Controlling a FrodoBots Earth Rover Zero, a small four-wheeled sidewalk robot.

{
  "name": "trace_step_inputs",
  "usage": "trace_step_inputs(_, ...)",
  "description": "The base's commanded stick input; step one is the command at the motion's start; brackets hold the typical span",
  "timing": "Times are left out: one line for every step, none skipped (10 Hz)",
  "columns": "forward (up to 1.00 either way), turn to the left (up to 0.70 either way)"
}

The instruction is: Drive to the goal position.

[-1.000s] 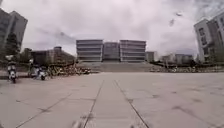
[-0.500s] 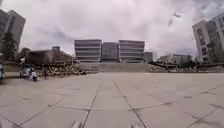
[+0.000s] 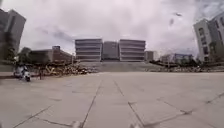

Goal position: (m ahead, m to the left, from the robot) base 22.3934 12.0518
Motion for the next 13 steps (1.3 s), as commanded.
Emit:
trace_step_inputs(1.0, 0.0)
trace_step_inputs(1.0, 0.0)
trace_step_inputs(1.0, 0.0)
trace_step_inputs(1.0, 0.0)
trace_step_inputs(1.0, 0.0)
trace_step_inputs(1.0, 0.0)
trace_step_inputs(1.0, 0.0)
trace_step_inputs(1.0, 0.0)
trace_step_inputs(1.0, 0.0)
trace_step_inputs(1.0, 0.0)
trace_step_inputs(1.0, 0.0)
trace_step_inputs(1.0, 0.0)
trace_step_inputs(1.0, 0.0)
